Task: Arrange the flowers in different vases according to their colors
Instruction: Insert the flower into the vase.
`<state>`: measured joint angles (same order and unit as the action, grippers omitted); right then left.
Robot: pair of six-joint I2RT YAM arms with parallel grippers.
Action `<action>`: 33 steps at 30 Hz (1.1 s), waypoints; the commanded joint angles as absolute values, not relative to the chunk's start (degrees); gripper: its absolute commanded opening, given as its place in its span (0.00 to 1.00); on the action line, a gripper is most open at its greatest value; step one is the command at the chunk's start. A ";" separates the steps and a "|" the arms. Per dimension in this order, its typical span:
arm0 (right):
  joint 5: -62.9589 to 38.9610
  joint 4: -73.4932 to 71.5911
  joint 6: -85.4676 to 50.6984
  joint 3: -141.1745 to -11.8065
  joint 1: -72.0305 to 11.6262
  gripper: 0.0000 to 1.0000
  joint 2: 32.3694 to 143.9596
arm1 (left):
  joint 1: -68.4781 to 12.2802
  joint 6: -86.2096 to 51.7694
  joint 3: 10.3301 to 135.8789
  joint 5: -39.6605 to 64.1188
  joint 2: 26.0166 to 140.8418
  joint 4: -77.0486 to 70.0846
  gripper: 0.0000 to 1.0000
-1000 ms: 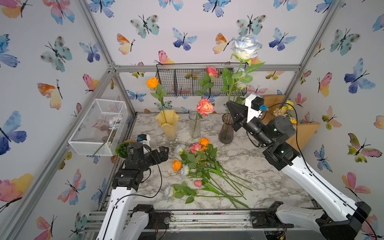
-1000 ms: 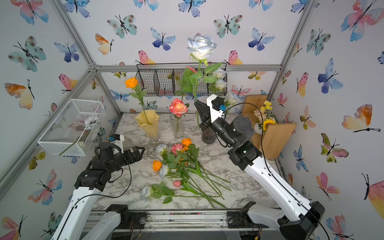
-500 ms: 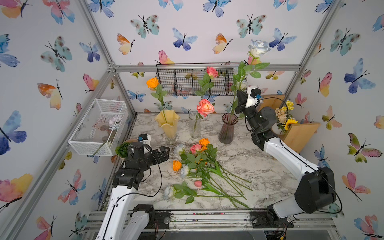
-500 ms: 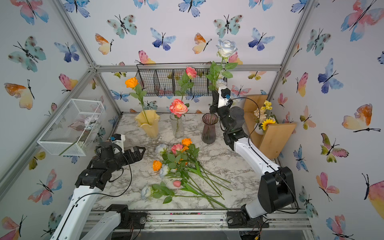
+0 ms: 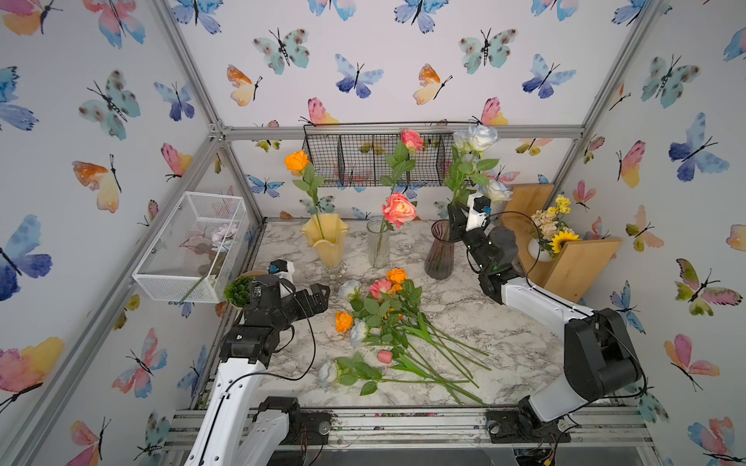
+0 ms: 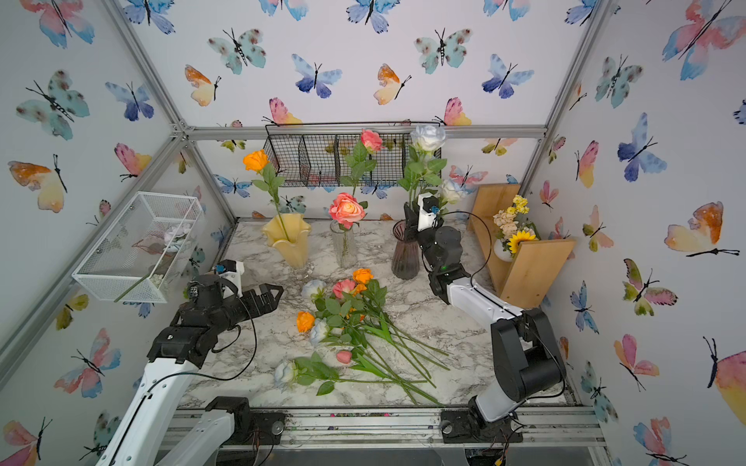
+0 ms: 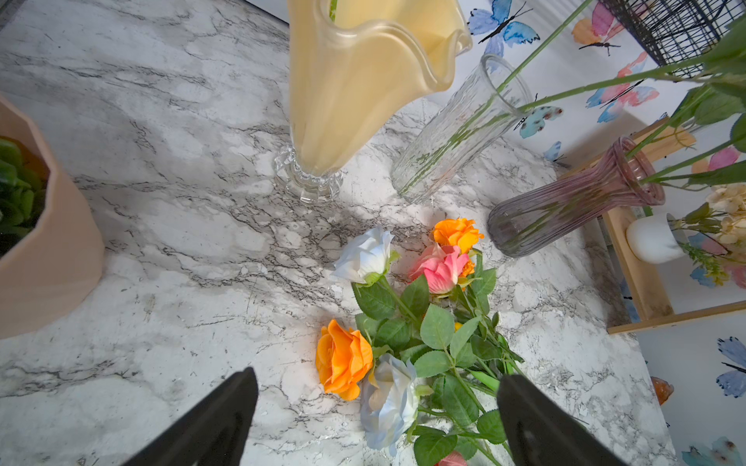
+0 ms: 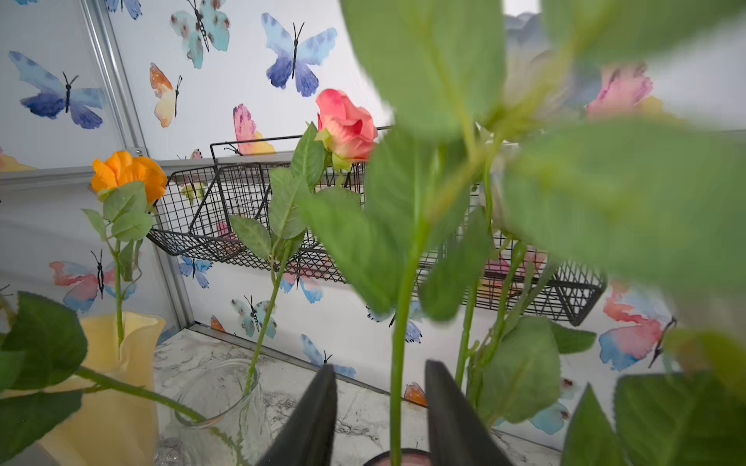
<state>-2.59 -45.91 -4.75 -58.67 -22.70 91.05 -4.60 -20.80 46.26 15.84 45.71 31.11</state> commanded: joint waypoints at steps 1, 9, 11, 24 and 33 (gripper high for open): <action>-1.44 -40.43 -4.42 -61.87 -22.59 0.64 90.09 | -4.33 -20.13 45.59 17.44 45.88 30.76 0.99; -3.83 -21.03 -8.34 -67.88 -22.59 0.68 83.09 | -4.32 -20.12 45.62 17.45 45.35 30.76 0.99; -5.19 -9.98 -11.23 -72.61 -22.59 0.69 82.10 | -4.34 -20.13 45.62 17.57 45.35 30.76 0.99; -8.30 42.68 -18.18 -87.48 -22.59 0.66 76.90 | -4.37 -20.11 45.61 17.75 44.74 30.76 0.99; -16.47 50.70 -16.42 -80.50 -28.48 0.54 72.80 | -4.43 -20.92 46.72 17.04 45.78 31.48 1.00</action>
<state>-12.64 44.71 -16.88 -83.85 -24.82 72.25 -4.60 -20.88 46.26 16.21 45.47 31.09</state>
